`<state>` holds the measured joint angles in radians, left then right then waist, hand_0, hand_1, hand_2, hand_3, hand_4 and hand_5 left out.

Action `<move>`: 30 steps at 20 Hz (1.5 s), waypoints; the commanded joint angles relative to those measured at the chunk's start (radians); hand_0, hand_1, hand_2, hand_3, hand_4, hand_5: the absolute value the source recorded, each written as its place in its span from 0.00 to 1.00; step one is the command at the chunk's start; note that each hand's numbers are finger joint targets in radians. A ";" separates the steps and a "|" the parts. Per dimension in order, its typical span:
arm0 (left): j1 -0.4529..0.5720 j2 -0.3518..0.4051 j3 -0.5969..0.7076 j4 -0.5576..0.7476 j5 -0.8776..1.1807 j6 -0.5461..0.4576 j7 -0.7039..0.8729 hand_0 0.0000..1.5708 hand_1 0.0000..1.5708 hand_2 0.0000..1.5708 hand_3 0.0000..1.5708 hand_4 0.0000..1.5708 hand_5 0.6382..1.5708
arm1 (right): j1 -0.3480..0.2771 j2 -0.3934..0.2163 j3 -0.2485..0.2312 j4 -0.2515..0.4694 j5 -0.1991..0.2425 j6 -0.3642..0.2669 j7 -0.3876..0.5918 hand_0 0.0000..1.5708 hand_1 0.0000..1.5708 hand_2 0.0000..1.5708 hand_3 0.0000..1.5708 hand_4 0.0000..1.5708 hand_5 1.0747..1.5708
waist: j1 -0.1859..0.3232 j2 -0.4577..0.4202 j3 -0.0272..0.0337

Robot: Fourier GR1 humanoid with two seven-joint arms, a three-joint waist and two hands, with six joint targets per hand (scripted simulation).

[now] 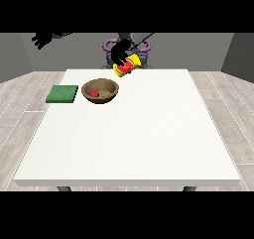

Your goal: Pick the cup and pour the ball into the bowl, then pick the bowl and place it on the pad

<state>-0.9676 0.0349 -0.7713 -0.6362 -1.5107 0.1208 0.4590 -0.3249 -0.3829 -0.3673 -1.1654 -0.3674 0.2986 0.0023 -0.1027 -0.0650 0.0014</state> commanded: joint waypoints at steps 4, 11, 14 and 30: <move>-0.013 -0.030 -0.058 0.005 -0.124 -0.133 -0.026 0.96 0.96 1.00 1.00 0.80 0.94 | 0.022 0.042 0.012 -0.001 0.021 -0.037 -0.041 0.00 0.00 0.00 0.20 0.30 1.00 | 0.022 -0.017 -0.0011; 0.006 0.007 0.011 -0.023 -0.181 -0.139 -0.087 0.96 0.96 1.00 1.00 0.82 0.92 | 0.016 0.012 0.009 -0.034 -0.036 0.003 0.039 0.00 0.00 0.00 0.15 0.32 1.00 | 0.012 -0.011 -0.0013; 0.015 0.054 0.068 -0.062 -0.149 -0.052 -0.108 0.97 0.97 1.00 1.00 0.81 0.92 | -0.004 0.011 0.010 -0.033 -0.007 -0.033 0.020 0.00 0.00 0.00 0.20 0.33 1.00 | 0.049 0.027 -0.0014; 0.449 -0.032 0.541 -0.438 0.867 0.374 -0.309 0.28 0.28 0.00 0.00 0.55 0.94 | -0.036 0.065 0.004 -0.077 -0.009 -0.126 0.024 0.00 0.00 0.00 0.13 0.38 0.98 | 0.168 0.159 -0.0279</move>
<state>-0.6002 0.0394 -0.2954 -0.9739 -0.9311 0.4451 0.2094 -0.3268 -0.3435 -0.3817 -1.2266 -0.3741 0.1765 0.0359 0.0861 0.0173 -0.0158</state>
